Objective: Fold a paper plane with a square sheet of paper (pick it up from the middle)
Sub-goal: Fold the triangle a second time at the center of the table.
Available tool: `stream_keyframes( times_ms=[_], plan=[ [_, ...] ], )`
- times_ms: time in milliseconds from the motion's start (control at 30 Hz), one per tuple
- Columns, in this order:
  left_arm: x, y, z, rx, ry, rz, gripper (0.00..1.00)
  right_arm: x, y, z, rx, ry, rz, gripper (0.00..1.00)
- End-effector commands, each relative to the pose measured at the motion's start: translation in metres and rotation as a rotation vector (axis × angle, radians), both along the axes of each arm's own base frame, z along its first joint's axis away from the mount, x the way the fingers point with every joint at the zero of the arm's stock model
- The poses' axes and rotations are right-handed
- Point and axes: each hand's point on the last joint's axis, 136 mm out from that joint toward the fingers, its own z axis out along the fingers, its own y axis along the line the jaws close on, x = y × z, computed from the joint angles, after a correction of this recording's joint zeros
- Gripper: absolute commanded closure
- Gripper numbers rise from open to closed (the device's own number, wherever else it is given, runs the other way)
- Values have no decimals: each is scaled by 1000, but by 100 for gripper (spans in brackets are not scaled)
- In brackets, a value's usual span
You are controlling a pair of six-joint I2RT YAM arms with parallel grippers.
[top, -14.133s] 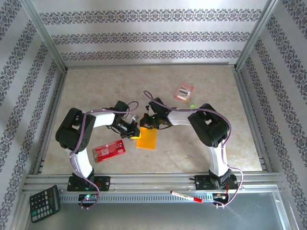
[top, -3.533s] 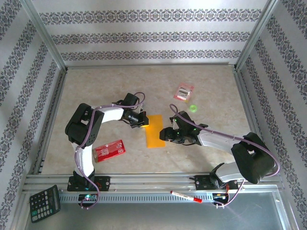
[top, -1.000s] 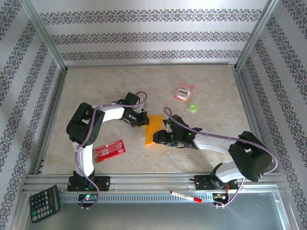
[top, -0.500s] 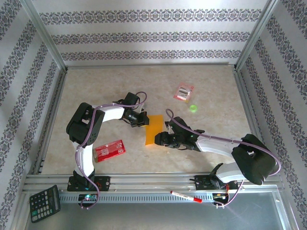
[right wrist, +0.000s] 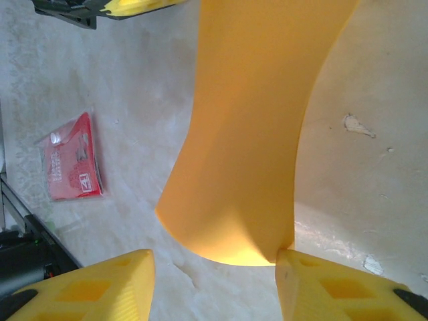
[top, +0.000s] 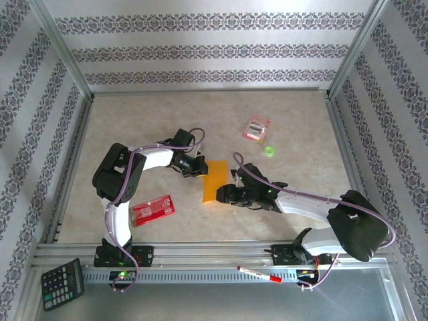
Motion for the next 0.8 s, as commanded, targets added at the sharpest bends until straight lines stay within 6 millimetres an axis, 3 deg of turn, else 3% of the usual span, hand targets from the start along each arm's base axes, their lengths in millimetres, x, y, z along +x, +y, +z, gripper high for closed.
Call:
stream_keyframes(
  times_ms=[0,500,767],
  plan=[
    [-26,18,-33,118,107,-13,100,-3,3,4,13,-32,36,50],
    [-27,17,-32,117,109,-16,100,-10,10,14,41,-79,144,50],
    [-27,18,-31,121,111,-16,100,-3,4,14,29,-85,114,50]
  ],
)
